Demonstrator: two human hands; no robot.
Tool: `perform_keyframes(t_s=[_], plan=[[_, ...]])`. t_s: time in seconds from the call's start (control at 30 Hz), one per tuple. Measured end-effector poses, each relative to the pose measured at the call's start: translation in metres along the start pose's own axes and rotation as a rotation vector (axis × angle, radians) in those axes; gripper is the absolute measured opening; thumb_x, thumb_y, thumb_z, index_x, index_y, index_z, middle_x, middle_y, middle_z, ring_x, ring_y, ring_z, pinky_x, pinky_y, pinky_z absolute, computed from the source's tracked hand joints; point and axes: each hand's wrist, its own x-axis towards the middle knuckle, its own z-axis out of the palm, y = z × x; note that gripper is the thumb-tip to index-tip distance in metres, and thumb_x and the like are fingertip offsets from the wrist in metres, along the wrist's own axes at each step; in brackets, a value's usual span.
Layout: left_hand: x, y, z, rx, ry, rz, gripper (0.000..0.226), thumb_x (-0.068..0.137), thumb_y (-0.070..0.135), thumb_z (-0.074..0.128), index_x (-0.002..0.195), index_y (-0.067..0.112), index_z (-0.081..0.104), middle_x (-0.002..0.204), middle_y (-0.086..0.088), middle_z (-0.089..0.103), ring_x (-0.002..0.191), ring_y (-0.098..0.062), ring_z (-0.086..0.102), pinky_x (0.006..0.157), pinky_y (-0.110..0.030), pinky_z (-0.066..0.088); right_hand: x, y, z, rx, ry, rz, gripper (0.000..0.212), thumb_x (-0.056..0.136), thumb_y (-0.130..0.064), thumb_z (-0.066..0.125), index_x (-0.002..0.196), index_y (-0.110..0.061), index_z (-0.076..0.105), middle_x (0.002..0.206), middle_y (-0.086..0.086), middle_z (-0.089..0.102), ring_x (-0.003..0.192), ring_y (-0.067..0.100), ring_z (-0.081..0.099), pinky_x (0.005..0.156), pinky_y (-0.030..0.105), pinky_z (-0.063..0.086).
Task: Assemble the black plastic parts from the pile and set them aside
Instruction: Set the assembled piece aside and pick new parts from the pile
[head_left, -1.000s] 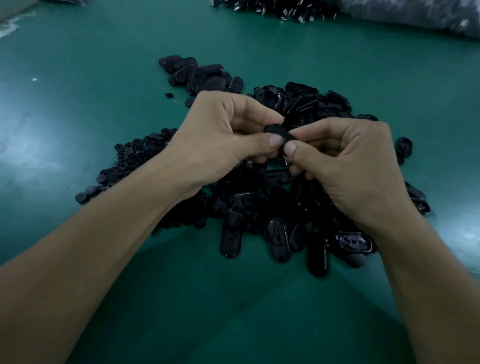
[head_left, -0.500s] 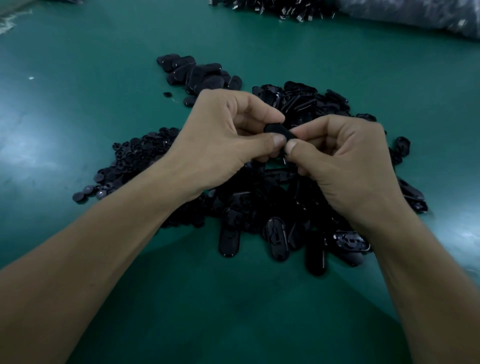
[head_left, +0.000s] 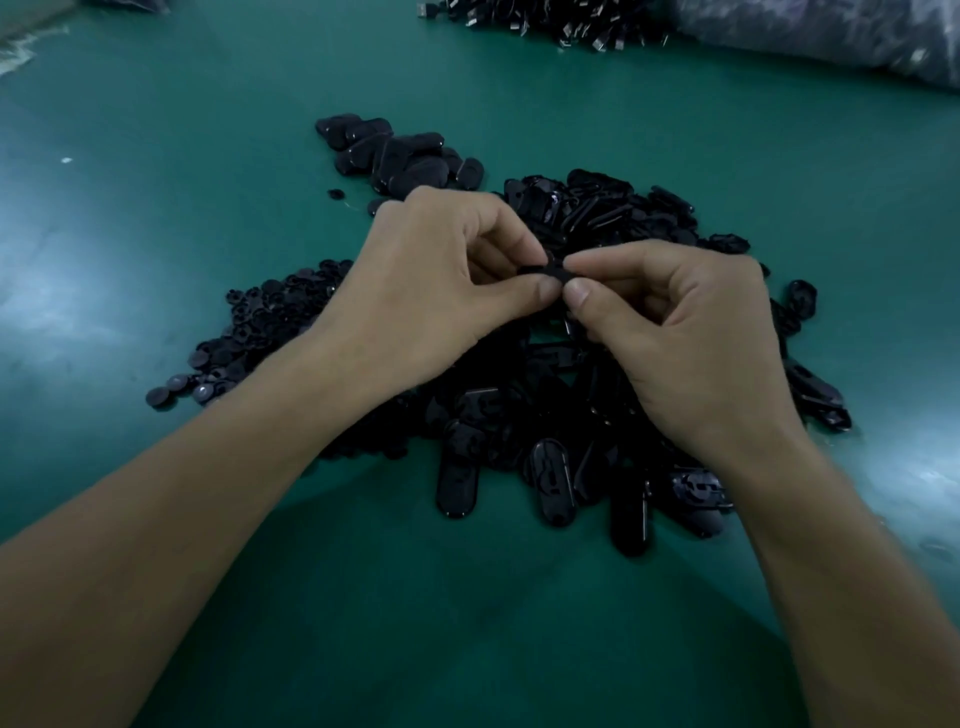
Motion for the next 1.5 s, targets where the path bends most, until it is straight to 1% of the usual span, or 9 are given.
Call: perform_keyframes(t_s=[0.23, 0.37, 0.5, 0.67, 0.8, 0.97, 1.2, 1.37, 1.5], plan=[[0.016, -0.010, -0.010, 0.041, 0.146, -0.065, 0.016, 0.085, 0.025, 0.079, 0.075, 0.029, 0.067, 0.066, 0.015, 0.072, 0.059, -0.002, 0.068, 0.061, -0.016, 0.055, -0.002, 0.005, -0.002, -0.263, 0.118, -0.037, 0.018, 0.093, -0.023, 0.070, 0.111, -0.022, 0.074, 0.087, -0.023, 0.064, 0.078, -0.004, 0.063, 0.074, 0.008, 0.049], [0.043, -0.028, -0.022, -0.016, 0.282, -0.199, 0.015, 0.089, 0.017, 0.075, 0.081, 0.028, 0.068, 0.062, 0.009, 0.072, 0.056, -0.003, 0.067, 0.059, -0.016, 0.053, -0.002, 0.009, -0.006, -0.457, 0.059, -0.054, 0.016, 0.092, -0.024, 0.070, 0.107, -0.020, 0.074, 0.081, -0.021, 0.058, 0.074, -0.001, 0.054, 0.076, 0.022, 0.046], [0.068, -0.047, -0.032, 0.044, 0.368, -0.265, 0.018, 0.087, 0.015, 0.074, 0.078, 0.028, 0.066, 0.060, 0.007, 0.070, 0.053, -0.001, 0.066, 0.060, -0.019, 0.056, -0.004, 0.006, -0.004, -0.524, -0.037, -0.045, 0.017, 0.092, -0.032, 0.067, 0.105, -0.023, 0.074, 0.087, -0.009, 0.060, 0.089, 0.015, 0.056, 0.081, 0.031, 0.047], [0.085, -0.065, -0.042, 0.166, 0.412, -0.307, 0.013, 0.087, 0.020, 0.074, 0.079, 0.027, 0.067, 0.067, 0.007, 0.068, 0.062, -0.001, 0.064, 0.077, -0.023, 0.056, -0.006, 0.005, -0.001, -0.650, -0.068, -0.001, 0.044, 0.092, -0.050, 0.062, 0.126, -0.023, 0.066, 0.098, -0.006, 0.048, 0.102, 0.014, 0.043, 0.086, 0.025, 0.032], [0.089, -0.065, -0.045, 0.278, 0.417, -0.285, 0.008, 0.087, 0.024, 0.075, 0.081, 0.026, 0.070, 0.070, 0.011, 0.062, 0.070, 0.001, 0.058, 0.072, -0.018, 0.048, -0.007, 0.005, 0.004, -0.653, -0.081, 0.026, 0.048, 0.093, -0.051, 0.060, 0.131, -0.021, 0.063, 0.098, -0.005, 0.042, 0.102, 0.012, 0.036, 0.087, 0.022, 0.029], [0.088, -0.066, -0.041, 0.349, 0.388, -0.278, 0.009, 0.087, 0.027, 0.077, 0.083, 0.024, 0.070, 0.072, 0.011, 0.061, 0.075, -0.007, 0.061, 0.067, -0.011, 0.042, -0.007, 0.006, 0.004, -0.636, -0.066, 0.038, 0.032, 0.097, -0.040, 0.061, 0.122, -0.022, 0.068, 0.099, -0.005, 0.043, 0.107, 0.016, 0.044, 0.087, 0.020, 0.029], [0.080, -0.052, -0.036, 0.314, 0.454, -0.260, 0.011, 0.087, 0.037, 0.072, 0.083, 0.031, 0.065, 0.080, 0.015, 0.062, 0.083, -0.011, 0.064, 0.084, -0.036, 0.057, -0.008, 0.005, 0.007, -0.547, -0.058, 0.007, 0.015, 0.096, -0.024, 0.065, 0.110, -0.023, 0.069, 0.101, -0.005, 0.049, 0.104, 0.017, 0.050, 0.088, 0.023, 0.038], [0.056, -0.015, -0.018, 0.241, 0.328, -0.155, 0.017, 0.086, 0.038, 0.072, 0.071, 0.033, 0.064, 0.068, 0.018, 0.064, 0.063, 0.005, 0.059, 0.063, -0.020, 0.049, -0.005, 0.005, 0.005, -0.439, 0.016, -0.096, 0.007, 0.094, -0.017, 0.066, 0.098, -0.023, 0.068, 0.092, -0.011, 0.059, 0.092, 0.012, 0.057, 0.084, 0.030, 0.049], [0.033, 0.005, -0.009, 0.205, 0.143, -0.099, 0.022, 0.090, 0.041, 0.070, 0.072, 0.028, 0.069, 0.059, 0.015, 0.068, 0.053, 0.006, 0.058, 0.052, -0.005, 0.041, -0.004, 0.001, 0.003, -0.241, 0.121, -0.144, 0.010, 0.096, -0.018, 0.066, 0.094, -0.025, 0.060, 0.083, -0.019, 0.061, 0.078, 0.003, 0.059, 0.069, 0.012, 0.045]])
